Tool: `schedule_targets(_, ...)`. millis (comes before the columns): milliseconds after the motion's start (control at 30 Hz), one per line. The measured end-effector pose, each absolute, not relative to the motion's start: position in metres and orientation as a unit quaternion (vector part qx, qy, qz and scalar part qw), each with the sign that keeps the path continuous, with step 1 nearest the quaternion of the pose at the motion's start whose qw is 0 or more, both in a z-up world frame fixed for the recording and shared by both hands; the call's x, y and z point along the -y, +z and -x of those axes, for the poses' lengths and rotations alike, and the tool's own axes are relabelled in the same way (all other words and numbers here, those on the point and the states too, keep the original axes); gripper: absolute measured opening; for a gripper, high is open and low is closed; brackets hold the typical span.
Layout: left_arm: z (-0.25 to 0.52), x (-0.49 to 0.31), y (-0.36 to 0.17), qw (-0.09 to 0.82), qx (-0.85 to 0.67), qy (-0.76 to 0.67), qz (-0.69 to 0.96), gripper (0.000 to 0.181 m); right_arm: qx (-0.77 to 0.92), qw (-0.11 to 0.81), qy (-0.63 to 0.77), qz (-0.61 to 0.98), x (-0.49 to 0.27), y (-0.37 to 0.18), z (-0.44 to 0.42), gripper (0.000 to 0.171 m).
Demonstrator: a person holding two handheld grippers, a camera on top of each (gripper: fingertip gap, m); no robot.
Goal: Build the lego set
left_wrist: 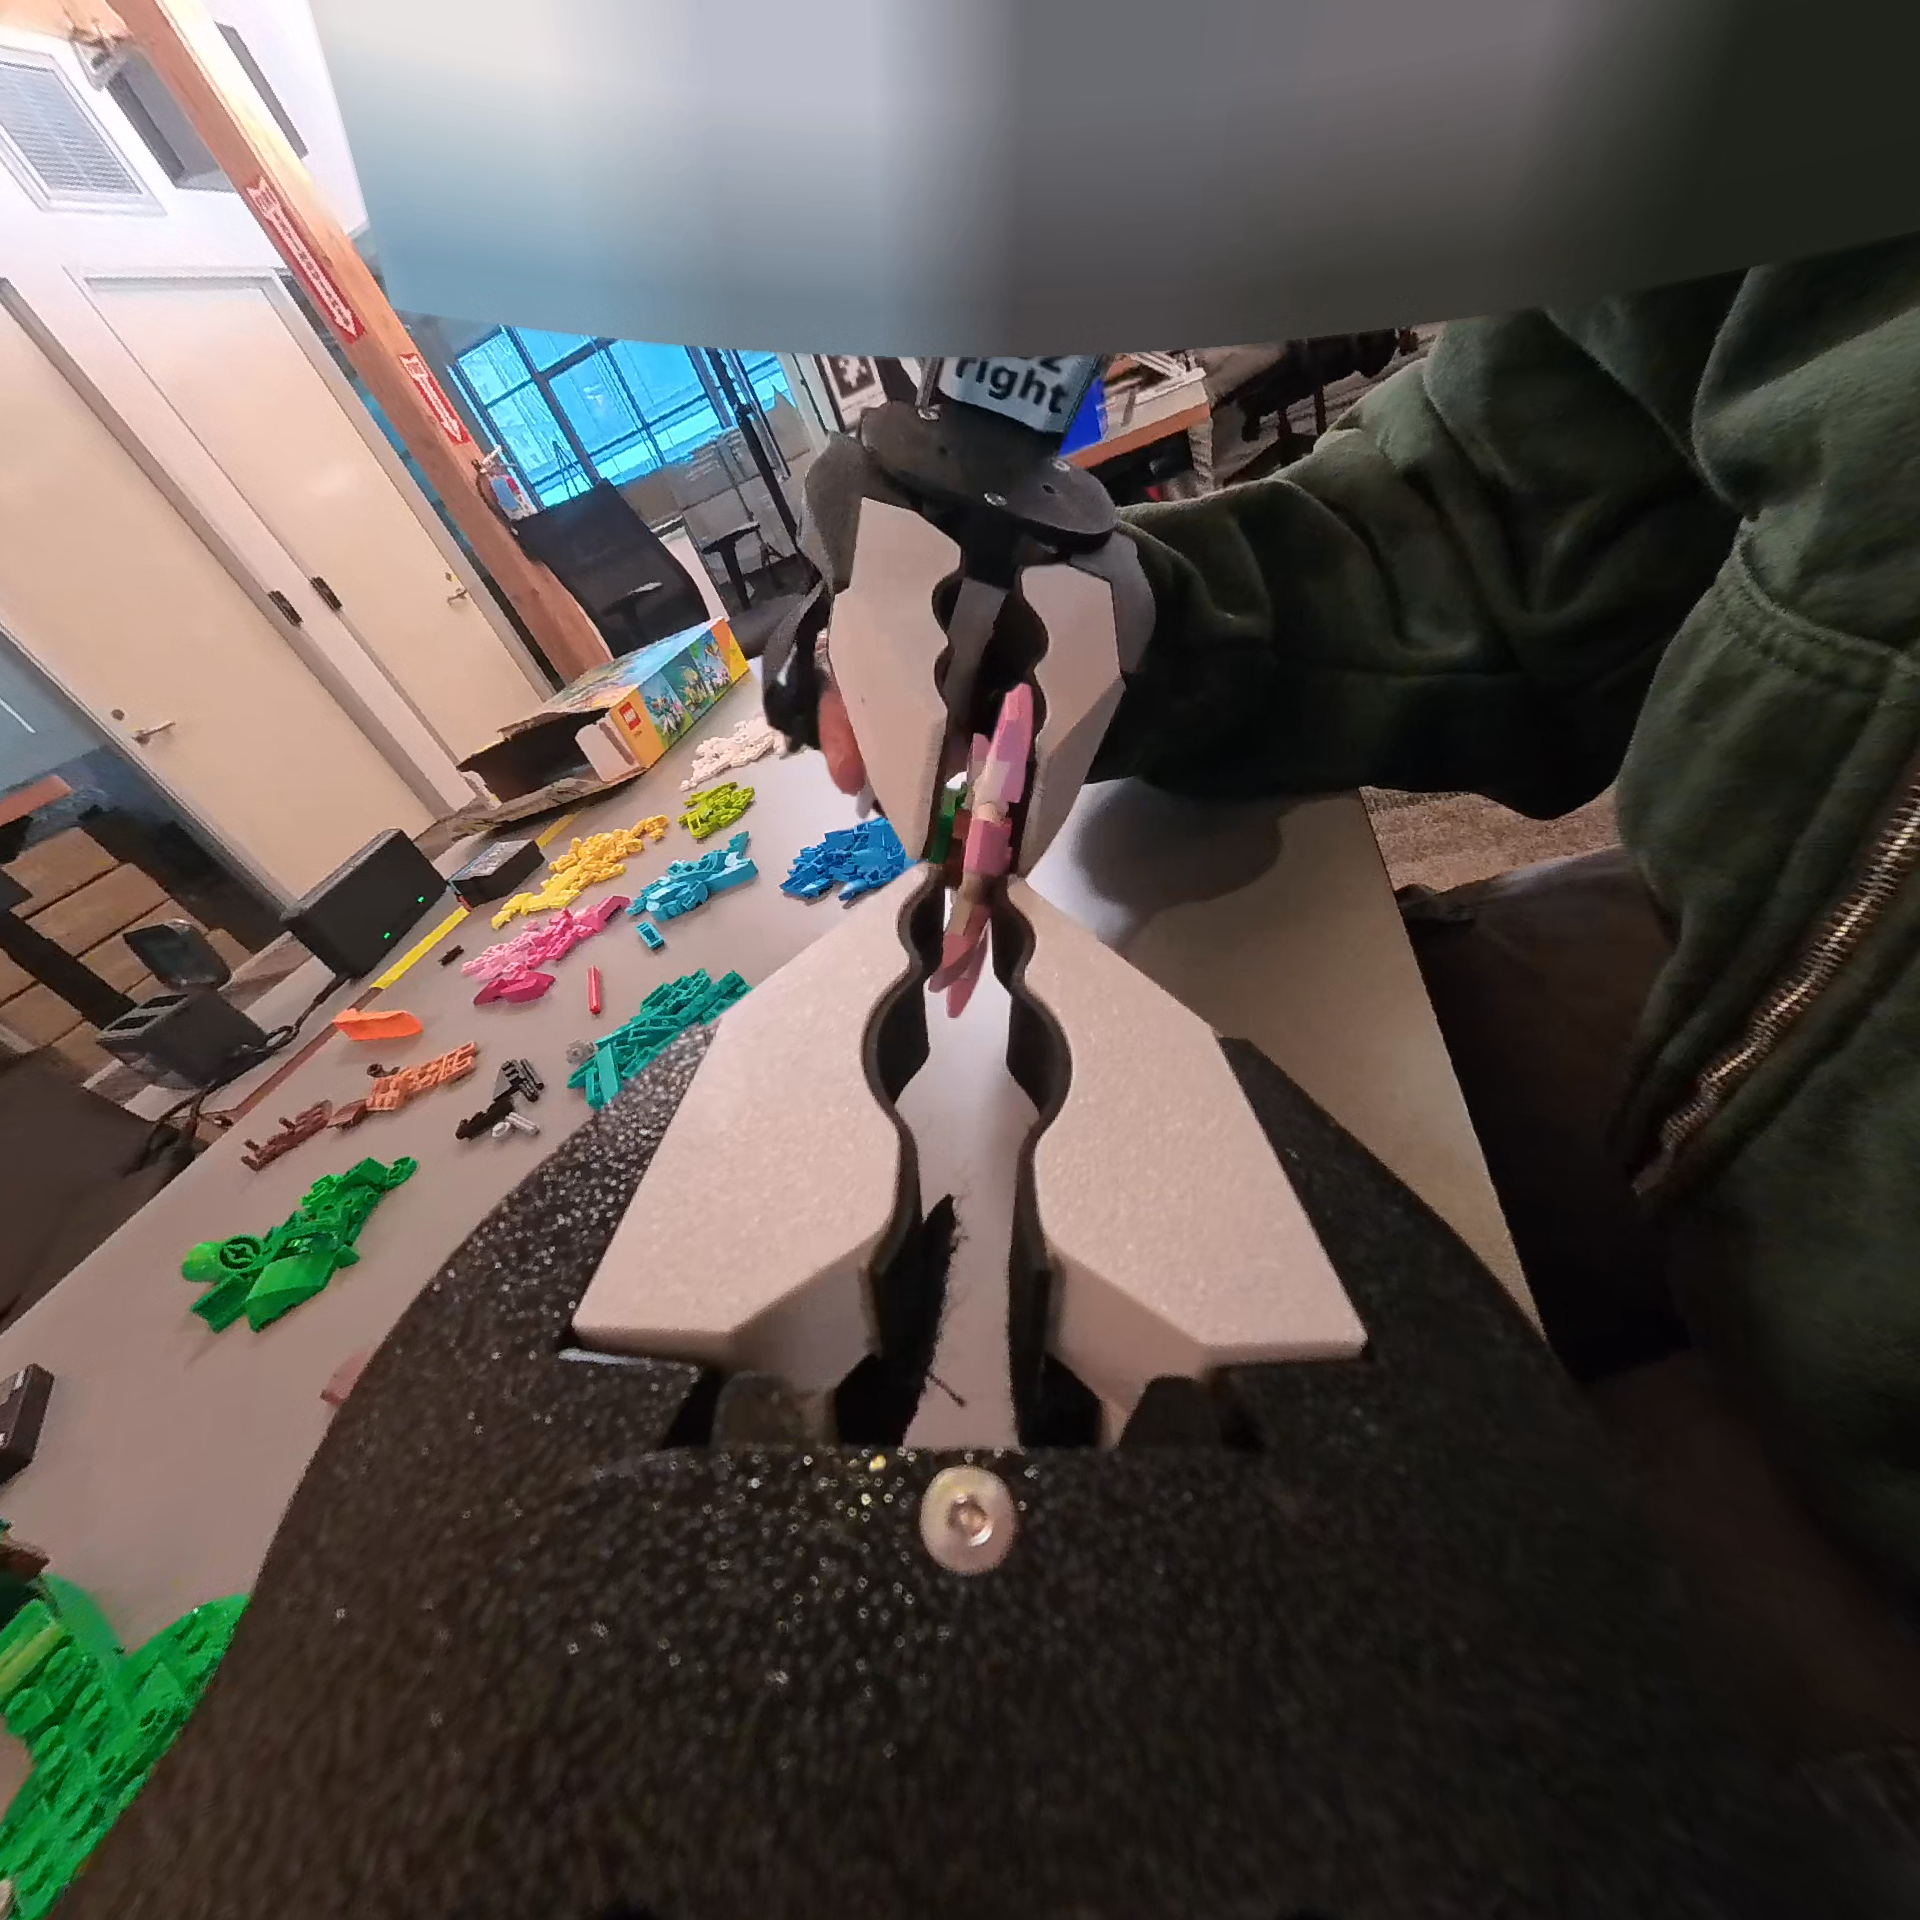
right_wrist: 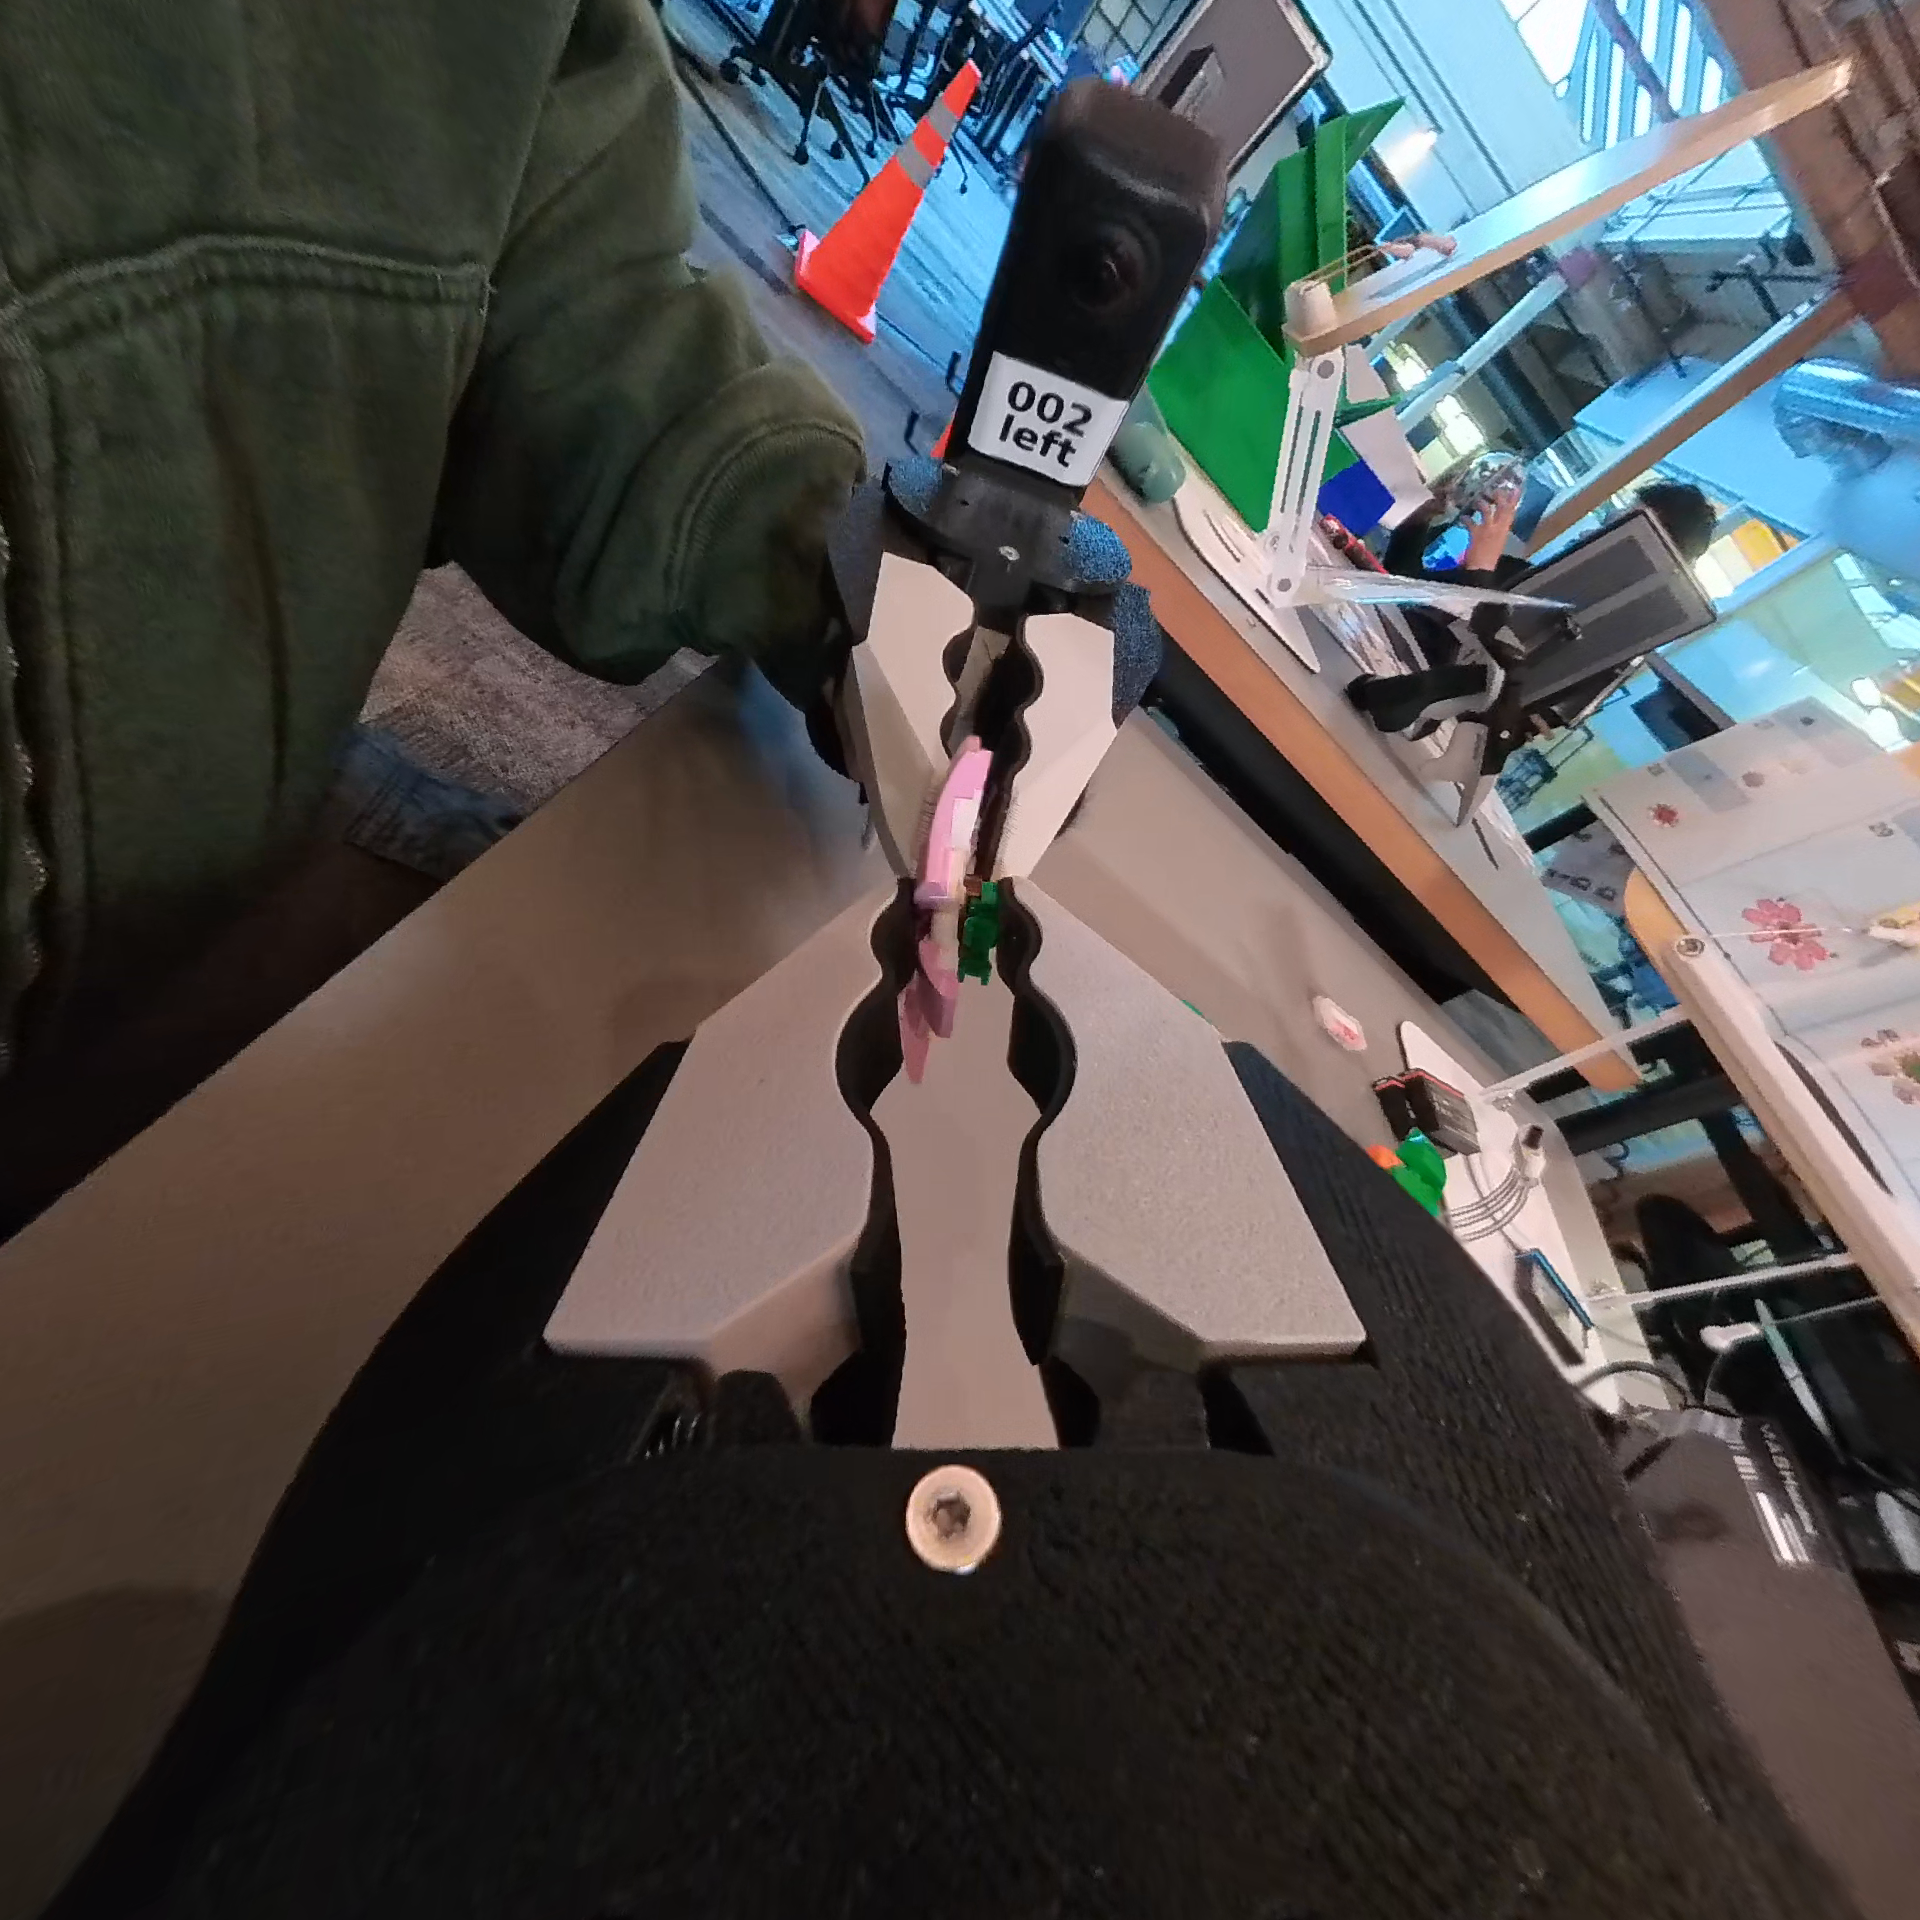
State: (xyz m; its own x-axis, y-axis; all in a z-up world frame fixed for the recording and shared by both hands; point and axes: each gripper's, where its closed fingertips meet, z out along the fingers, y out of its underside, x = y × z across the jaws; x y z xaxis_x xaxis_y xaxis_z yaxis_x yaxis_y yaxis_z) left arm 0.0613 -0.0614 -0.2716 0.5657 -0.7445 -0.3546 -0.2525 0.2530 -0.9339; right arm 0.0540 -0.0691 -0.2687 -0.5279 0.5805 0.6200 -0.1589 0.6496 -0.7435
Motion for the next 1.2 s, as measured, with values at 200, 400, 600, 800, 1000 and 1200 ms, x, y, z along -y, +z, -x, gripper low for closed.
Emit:
schedule_targets(200,-0.062,0.063,-0.267,0.673,-0.427,-0.187,0.575,0.005,0.778,0.462,0.402,0.141,0.071,-0.265,-0.054,0.013)
schedule_targets(400,-0.058,0.066,-0.254,0.697,-0.410,-0.202,0.553,0.005,0.755,0.458,0.436,0.173,0.068,-0.260,-0.050,0.025)
schedule_targets(600,-0.061,0.069,-0.252,0.698,-0.414,-0.208,0.546,0.005,0.753,0.463,0.440,0.159,0.069,-0.257,-0.053,0.014)
schedule_targets(800,-0.061,0.071,-0.251,0.698,-0.417,-0.217,0.540,0.005,0.762,0.460,0.428,0.157,0.071,-0.257,-0.054,0.012)
schedule_targets(1000,-0.060,0.070,-0.250,0.698,-0.411,-0.218,0.544,0.005,0.759,0.458,0.434,0.164,0.070,-0.256,-0.053,0.013)
schedule_targets(1200,-0.059,0.069,-0.251,0.697,-0.408,-0.223,0.546,0.005,0.743,0.449,0.466,0.170,0.072,-0.252,-0.054,0.026)
